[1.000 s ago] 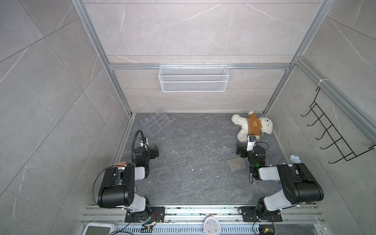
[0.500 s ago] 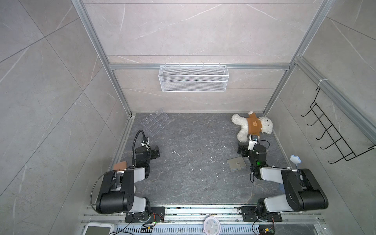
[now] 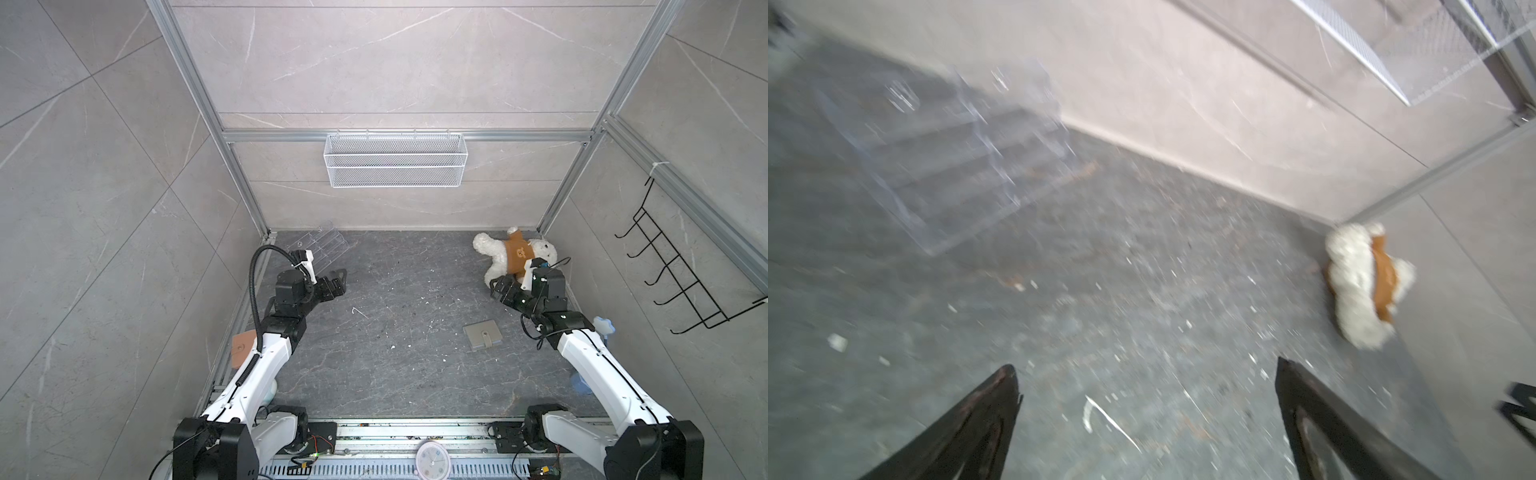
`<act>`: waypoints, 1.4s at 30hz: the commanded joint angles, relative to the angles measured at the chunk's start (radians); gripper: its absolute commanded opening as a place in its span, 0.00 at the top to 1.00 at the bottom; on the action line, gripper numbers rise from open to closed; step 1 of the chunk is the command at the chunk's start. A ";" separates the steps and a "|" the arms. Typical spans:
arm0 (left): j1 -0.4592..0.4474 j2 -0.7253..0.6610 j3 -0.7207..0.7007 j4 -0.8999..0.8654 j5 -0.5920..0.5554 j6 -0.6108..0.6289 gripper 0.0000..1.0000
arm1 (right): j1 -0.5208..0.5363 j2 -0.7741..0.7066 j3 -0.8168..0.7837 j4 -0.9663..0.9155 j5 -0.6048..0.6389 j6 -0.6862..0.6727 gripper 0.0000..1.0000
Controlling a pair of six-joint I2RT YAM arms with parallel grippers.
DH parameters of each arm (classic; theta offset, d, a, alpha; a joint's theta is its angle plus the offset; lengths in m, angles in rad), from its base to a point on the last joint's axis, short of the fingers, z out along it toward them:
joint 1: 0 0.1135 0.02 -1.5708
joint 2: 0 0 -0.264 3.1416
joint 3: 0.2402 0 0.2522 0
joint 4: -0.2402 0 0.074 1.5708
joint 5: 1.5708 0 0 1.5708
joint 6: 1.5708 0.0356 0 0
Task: Take the credit cards out of the card holder
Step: Move the card holder to the center of the table.
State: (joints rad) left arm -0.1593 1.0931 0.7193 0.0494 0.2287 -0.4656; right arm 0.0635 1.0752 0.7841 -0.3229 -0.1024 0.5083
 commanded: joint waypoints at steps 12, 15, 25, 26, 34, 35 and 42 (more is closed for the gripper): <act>-0.405 0.272 0.091 0.096 0.135 -0.159 0.07 | -0.094 -0.083 -0.250 -0.133 -0.105 0.198 0.19; -0.472 0.371 0.148 0.121 0.122 -0.157 0.08 | -0.124 -0.051 -0.298 -0.066 -0.139 0.212 0.23; -0.595 0.691 0.392 0.183 0.162 -0.180 0.16 | -0.195 0.123 -0.412 0.227 -0.252 0.260 0.39; -0.599 0.708 0.405 0.186 0.161 -0.184 0.17 | -0.196 0.139 -0.410 0.244 -0.272 0.262 0.42; -0.607 0.767 0.416 0.230 0.160 -0.206 0.21 | -0.195 0.219 -0.421 0.351 -0.295 0.287 0.61; -0.607 0.777 0.416 0.234 0.160 -0.210 0.22 | -0.194 0.223 -0.424 0.363 -0.298 0.288 0.65; -0.611 0.840 0.420 0.283 0.172 -0.236 0.24 | -0.147 0.246 -0.404 0.367 -0.297 0.268 0.79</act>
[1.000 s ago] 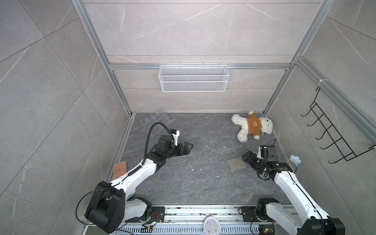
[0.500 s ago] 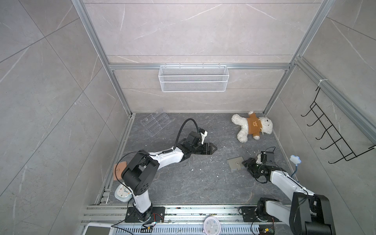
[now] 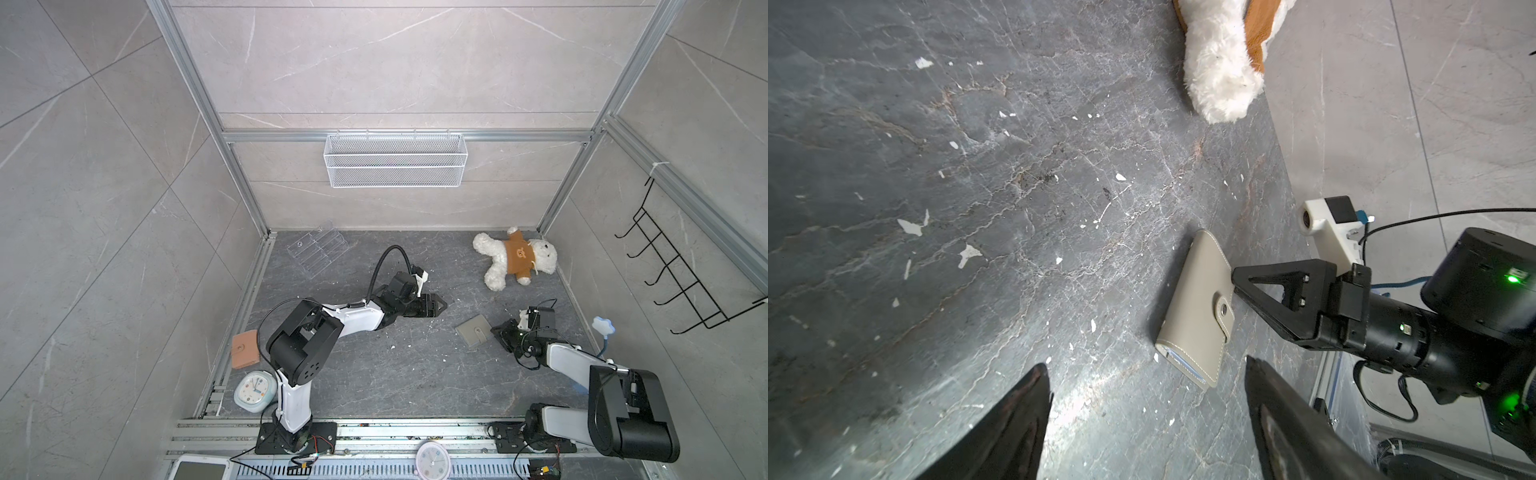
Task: Take the credit cards out of the card holder
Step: Move the card holder to the center of the table.
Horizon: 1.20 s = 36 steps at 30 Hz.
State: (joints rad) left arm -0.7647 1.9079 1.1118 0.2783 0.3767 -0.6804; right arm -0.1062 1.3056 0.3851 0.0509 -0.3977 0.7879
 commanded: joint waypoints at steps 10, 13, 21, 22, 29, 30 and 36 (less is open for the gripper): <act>-0.023 0.135 0.107 0.011 0.038 -0.014 0.25 | 0.136 0.044 0.105 -0.094 0.076 -0.099 0.82; -0.022 0.166 0.140 -0.022 0.038 0.007 0.25 | 0.157 0.075 0.148 -0.111 0.100 -0.126 0.81; -0.021 0.229 0.195 -0.078 0.033 0.021 0.25 | 0.218 0.208 0.276 -0.117 0.109 -0.172 0.81; -0.022 0.237 0.199 -0.076 0.038 0.018 0.25 | 0.225 0.220 0.284 -0.113 0.111 -0.175 0.81; -0.021 0.268 0.183 -0.040 0.111 -0.025 0.29 | 0.252 0.285 0.331 -0.093 0.123 -0.190 0.81; -0.021 0.273 0.183 -0.039 0.125 -0.033 0.31 | 0.255 0.293 0.332 -0.086 0.120 -0.190 0.81; -0.021 0.264 0.114 0.073 0.197 -0.105 0.44 | 0.269 0.315 0.331 -0.060 0.126 -0.176 0.82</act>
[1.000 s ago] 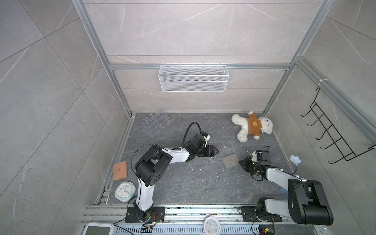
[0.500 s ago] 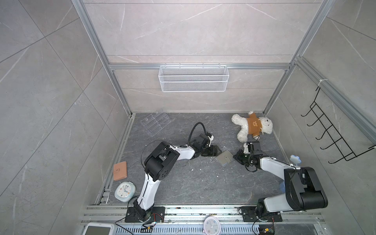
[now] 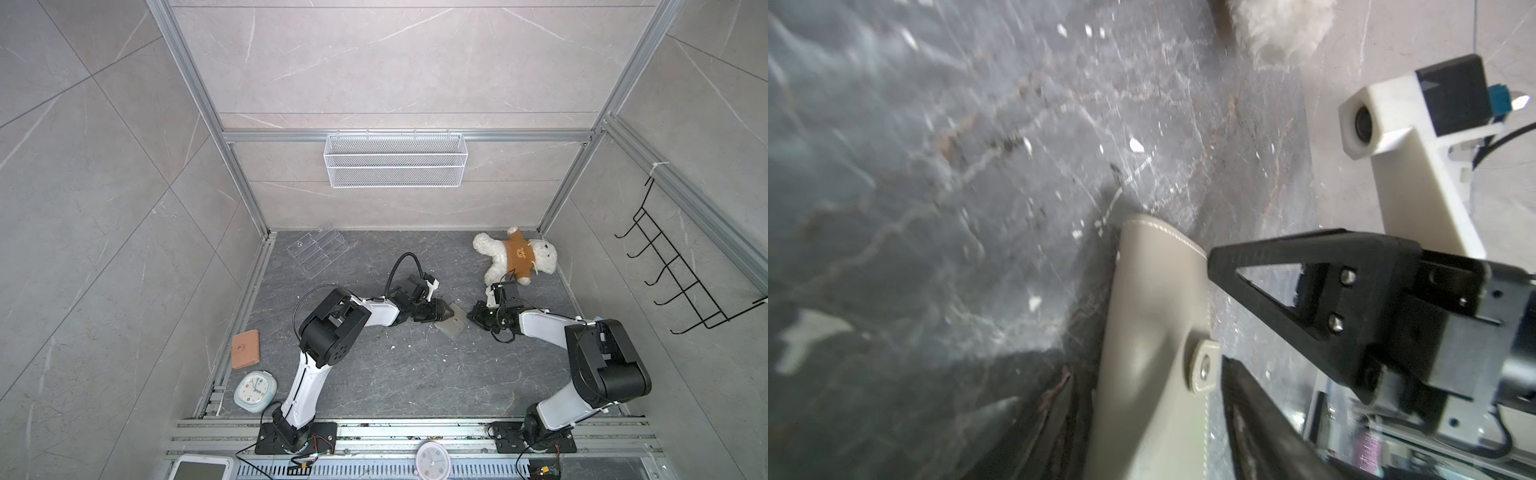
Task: Take the credit cards out of the card holder
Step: Move the card holder to the center of the table, then pick up the card holder from the center of the table.
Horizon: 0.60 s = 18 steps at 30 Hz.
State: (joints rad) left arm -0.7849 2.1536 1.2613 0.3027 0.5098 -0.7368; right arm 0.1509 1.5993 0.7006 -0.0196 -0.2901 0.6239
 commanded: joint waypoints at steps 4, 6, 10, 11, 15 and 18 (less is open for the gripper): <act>-0.001 -0.001 -0.069 0.138 0.094 -0.099 0.53 | 0.018 0.018 0.005 0.024 0.017 0.003 0.82; -0.001 0.003 -0.076 0.173 0.112 -0.123 0.62 | 0.025 0.012 -0.001 0.036 0.018 0.015 0.82; -0.002 0.000 -0.089 0.204 0.119 -0.141 0.78 | 0.036 0.005 0.000 0.047 0.017 0.022 0.82; -0.001 -0.003 -0.096 0.217 0.122 -0.150 0.82 | 0.040 0.003 0.000 0.049 0.017 0.024 0.82; -0.001 -0.035 -0.118 0.242 0.112 -0.158 0.88 | 0.052 -0.020 -0.001 0.059 0.016 0.034 0.83; -0.002 -0.068 -0.140 0.262 0.105 -0.162 0.98 | 0.058 -0.042 -0.005 0.062 0.007 0.039 0.82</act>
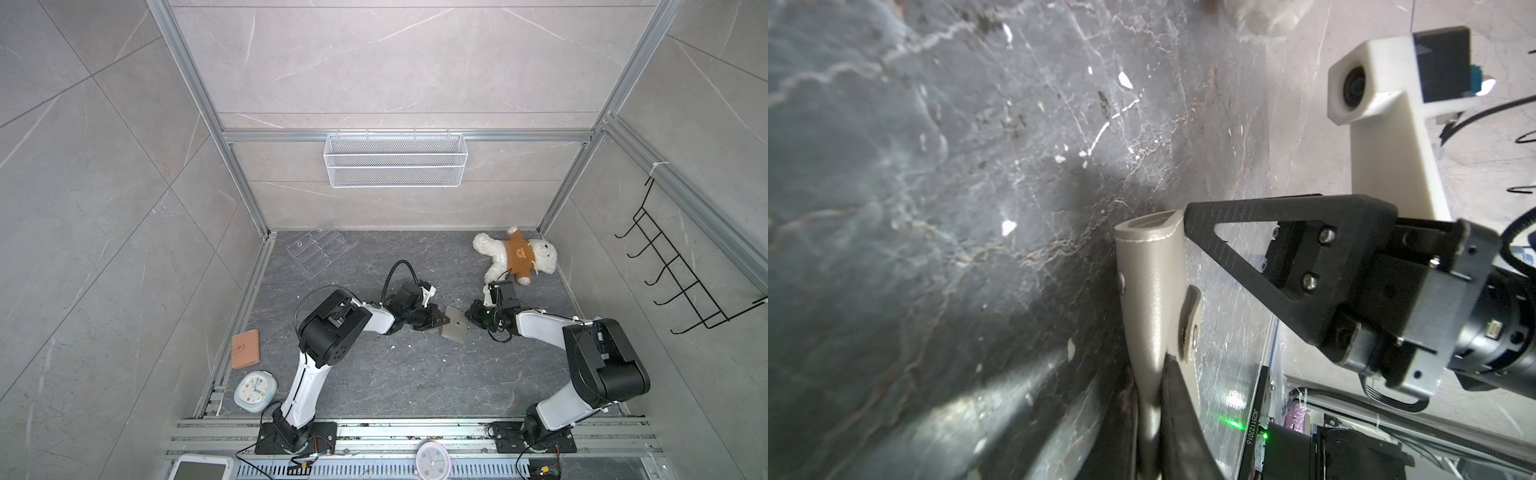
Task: Take the credit cards out of the card holder
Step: Pick up the card holder from the center of the table, then open the button on the card holder.
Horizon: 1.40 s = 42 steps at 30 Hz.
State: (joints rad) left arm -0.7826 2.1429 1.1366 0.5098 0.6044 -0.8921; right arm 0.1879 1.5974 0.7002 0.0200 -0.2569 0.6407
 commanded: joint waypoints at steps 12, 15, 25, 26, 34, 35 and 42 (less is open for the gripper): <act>-0.019 -0.427 -0.174 -0.277 -0.319 0.212 1.00 | 0.049 -0.451 0.096 -0.320 -0.027 -0.037 0.28; -0.042 -0.467 -0.184 -0.326 -0.380 0.233 1.00 | 0.111 -0.471 0.137 -0.422 0.005 -0.041 0.26; -0.102 -0.498 -0.141 -0.430 -0.478 0.273 1.00 | 0.408 -0.314 0.143 -0.421 0.199 0.024 0.32; -0.103 -0.500 -0.140 -0.434 -0.479 0.275 1.00 | 0.420 -0.300 0.139 -0.411 0.209 0.029 0.33; -0.119 -0.509 -0.146 -0.436 -0.495 0.275 1.00 | 0.456 -0.220 0.114 -0.366 0.246 0.056 0.42; -0.122 -0.509 -0.144 -0.436 -0.495 0.274 1.00 | 0.456 -0.211 0.109 -0.359 0.248 0.060 0.43; -0.137 -0.504 -0.141 -0.435 -0.500 0.271 1.00 | 0.459 -0.142 0.098 -0.304 0.242 0.074 0.49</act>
State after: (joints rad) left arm -0.9119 1.6836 0.9592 0.0643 0.1173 -0.6392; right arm 0.6392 1.4345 0.8089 -0.3183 -0.0315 0.6968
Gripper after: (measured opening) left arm 0.084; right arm 0.517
